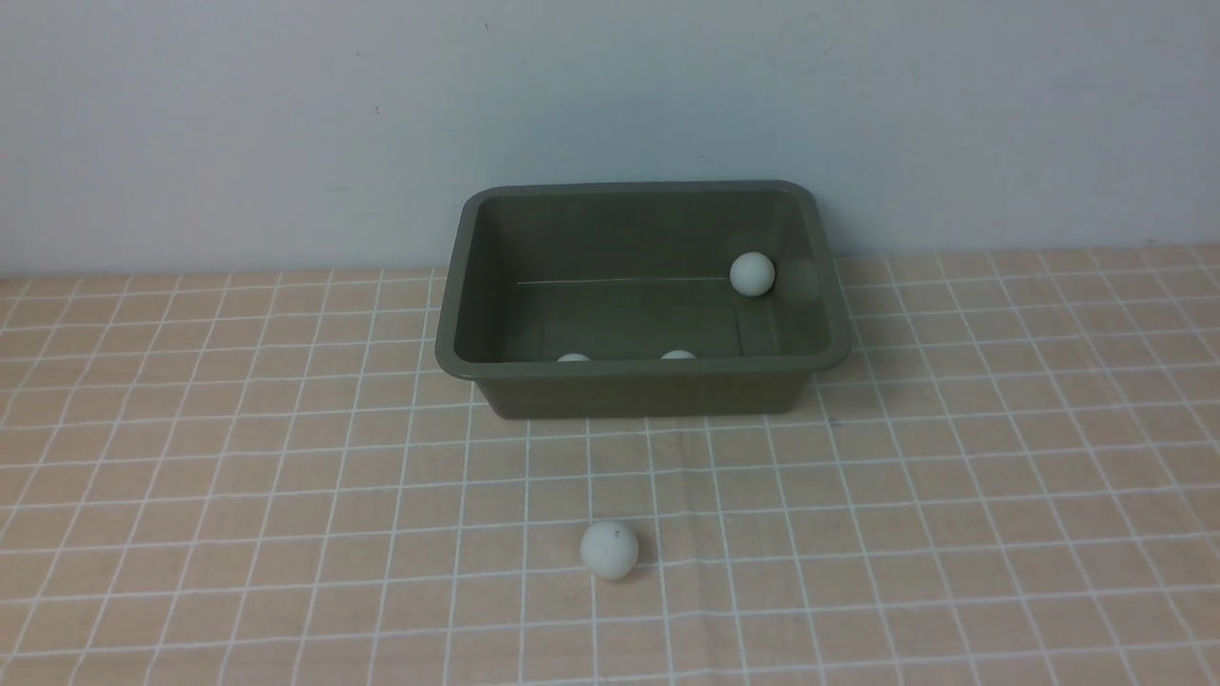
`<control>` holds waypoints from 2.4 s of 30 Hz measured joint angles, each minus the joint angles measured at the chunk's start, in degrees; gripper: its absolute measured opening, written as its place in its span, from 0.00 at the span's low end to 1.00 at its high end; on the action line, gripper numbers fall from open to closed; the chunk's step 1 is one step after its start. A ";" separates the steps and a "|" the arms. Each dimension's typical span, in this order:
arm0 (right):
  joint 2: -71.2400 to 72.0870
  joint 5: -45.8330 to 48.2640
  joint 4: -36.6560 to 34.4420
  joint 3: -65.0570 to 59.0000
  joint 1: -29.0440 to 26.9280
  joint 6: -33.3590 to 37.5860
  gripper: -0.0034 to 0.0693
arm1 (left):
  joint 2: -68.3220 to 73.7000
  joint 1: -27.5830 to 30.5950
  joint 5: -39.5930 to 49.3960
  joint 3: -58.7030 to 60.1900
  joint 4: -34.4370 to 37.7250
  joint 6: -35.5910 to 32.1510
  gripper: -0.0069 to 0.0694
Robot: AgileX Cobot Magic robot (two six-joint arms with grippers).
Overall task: Put the table tennis balls into the box on the light coffee tablecloth.
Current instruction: 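Reach for and grasp a ping pong ball on the table beside the basket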
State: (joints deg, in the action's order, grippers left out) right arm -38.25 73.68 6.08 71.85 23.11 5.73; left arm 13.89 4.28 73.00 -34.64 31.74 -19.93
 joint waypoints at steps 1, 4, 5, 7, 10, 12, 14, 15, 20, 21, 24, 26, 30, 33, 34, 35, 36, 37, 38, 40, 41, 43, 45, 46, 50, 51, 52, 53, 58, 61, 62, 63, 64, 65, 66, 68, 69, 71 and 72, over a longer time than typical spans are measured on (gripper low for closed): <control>2.25 0.00 0.01 -2.90 0.00 -0.84 0.02 | 1.56 0.00 0.00 0.00 0.17 0.25 0.00; 8.24 0.11 0.01 -10.22 0.00 -3.42 0.02 | 6.09 0.00 -0.15 0.00 1.72 -0.11 0.00; 12.82 0.18 0.01 -14.61 0.00 -5.19 0.02 | 9.78 0.00 -1.03 0.00 3.58 -1.98 0.00; 16.57 0.18 0.01 -18.47 0.00 -6.72 0.02 | 12.54 0.00 -3.03 0.06 6.05 -4.52 0.00; 21.86 0.36 -0.06 -22.40 0.00 -8.02 0.02 | 18.15 0.00 -7.40 0.17 12.61 -10.25 0.00; 24.53 0.49 -0.54 -23.82 0.00 -8.65 0.02 | 21.73 0.00 -9.41 0.17 17.61 -14.82 0.00; 26.14 0.58 -1.37 -24.29 0.00 -8.83 0.02 | 24.73 -0.17 -10.56 0.17 21.54 -18.90 0.00; 26.56 0.58 -1.80 -24.38 0.00 -8.83 0.02 | 26.63 -0.46 -10.99 0.17 23.71 -21.80 0.00; 26.79 0.58 -2.93 -24.49 0.00 -8.83 0.02 | 32.63 -3.92 -15.35 0.17 28.22 -27.70 0.00; 26.79 0.58 -3.23 -24.49 0.00 -8.83 0.02 | 33.47 -4.91 -16.41 0.17 28.38 -28.20 0.00; 26.79 0.58 -4.15 -24.49 0.00 -8.83 0.02 | 35.84 -8.54 -20.00 0.17 28.84 -28.94 0.00; 26.79 0.58 -5.36 -24.49 0.00 -8.94 0.02 | 38.41 -13.42 -23.72 0.07 29.06 -29.57 0.00; 26.79 0.58 -6.82 -24.49 0.00 -9.77 0.02 | 42.25 -21.31 -26.84 -2.21 29.28 -29.76 0.00; 26.79 0.58 -7.58 -24.49 0.00 -10.33 0.02 | 46.19 -28.90 -31.20 -5.45 29.70 -29.62 0.00; 26.79 0.58 -7.72 -24.49 0.00 -10.42 0.02 | 48.00 -31.52 -33.27 -6.74 29.83 -29.17 0.00; 26.79 0.58 -7.78 -24.49 0.00 -10.47 0.02 | 48.63 -32.64 -34.73 -7.35 29.91 -28.96 0.00; 26.79 0.58 -7.90 -24.49 0.00 -10.54 0.02 | 51.33 -34.72 -37.91 -8.70 29.96 -28.32 0.00; 26.79 0.58 -7.96 -24.49 0.00 -10.54 0.02 | 52.04 -35.38 -39.25 -9.21 29.97 -28.09 0.00; 26.79 0.58 -8.18 -24.49 0.00 -10.54 0.02 | 53.92 -36.16 -41.32 -10.03 30.02 -27.94 0.00; 26.79 0.58 -8.37 -24.49 0.00 -10.54 0.02 | 57.47 -36.66 -44.13 -11.28 29.75 -27.80 0.00; 26.79 0.58 -8.48 -24.49 0.00 -10.54 0.02 | 59.13 -36.73 -45.03 -11.92 29.50 -27.76 0.00; 26.79 0.58 -8.61 -24.49 0.00 -10.56 0.02 | 64.48 -36.73 -46.84 -14.21 26.67 -26.30 0.00; 26.79 0.58 -8.61 -24.49 0.00 -10.60 0.02 | 67.54 -36.73 -47.21 -15.71 23.85 -24.55 0.00; 26.79 0.58 -8.61 -24.49 0.00 -10.60 0.02 | 68.97 -36.73 -47.21 -16.64 22.17 -23.07 0.00; 26.79 0.58 -8.96 -24.49 0.00 -10.99 0.02 | 74.63 -36.73 -47.03 -20.56 9.49 -13.05 0.00; 26.79 0.58 -8.96 -24.49 0.00 -11.09 0.02 | 74.63 -36.73 -47.03 -20.73 9.49 -12.40 0.00; 26.79 0.58 -9.04 -24.49 0.00 -11.54 0.02 | 75.79 -36.73 -46.54 -22.07 2.48 -6.69 0.00; 26.79 0.58 -9.04 -24.49 0.00 -11.64 0.02 | 76.12 -36.73 -46.20 -22.82 -0.94 -2.74 0.00; 26.79 0.58 -9.04 -24.49 0.00 -11.88 0.02 | 77.52 -36.79 -42.28 -26.05 -21.21 16.69 0.00; 26.79 0.58 -9.04 -24.49 0.00 -11.88 0.02 | 78.65 -37.11 -37.79 -28.15 -33.39 29.49 0.00; 26.79 0.58 -8.98 -24.49 0.00 -11.88 0.02 | 78.93 -37.44 -36.79 -28.72 -35.41 32.08 0.00; 26.79 0.58 -8.98 -24.49 0.00 -11.88 0.02 | 79.15 -37.78 -35.75 -29.03 -36.97 33.26 0.00; 26.79 0.58 -8.98 -24.49 0.00 -11.88 0.02 | 79.51 -38.86 -34.57 -29.70 -38.48 35.07 0.00; 26.79 0.58 -8.98 -24.49 0.00 -11.88 0.02 | 79.77 -39.66 -34.01 -30.01 -39.08 35.62 0.00; 26.79 0.58 -8.98 -24.49 0.00 -11.88 0.02 | 80.03 -40.81 -33.72 -30.30 -39.46 36.00 0.00; 26.79 0.58 -8.98 -24.49 0.00 -11.88 0.02 | 80.39 -42.87 -33.22 -30.63 -39.69 35.92 0.00; 26.79 0.58 -8.98 -24.49 0.00 -11.88 0.02 | 80.68 -44.33 -33.01 -30.77 -39.69 35.78 0.00; 26.79 0.58 -8.98 -24.49 0.00 -11.88 0.02 | 80.95 -46.38 -32.68 -30.77 -39.63 35.25 0.02; 26.79 0.58 -9.04 -24.49 0.00 -11.88 0.02 | 81.04 -46.78 -32.51 -30.82 -39.58 34.99 0.02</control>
State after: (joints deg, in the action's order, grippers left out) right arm -11.46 74.26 -2.97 47.37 23.11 -6.15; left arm 94.93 -42.50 40.49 -65.46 -7.84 15.05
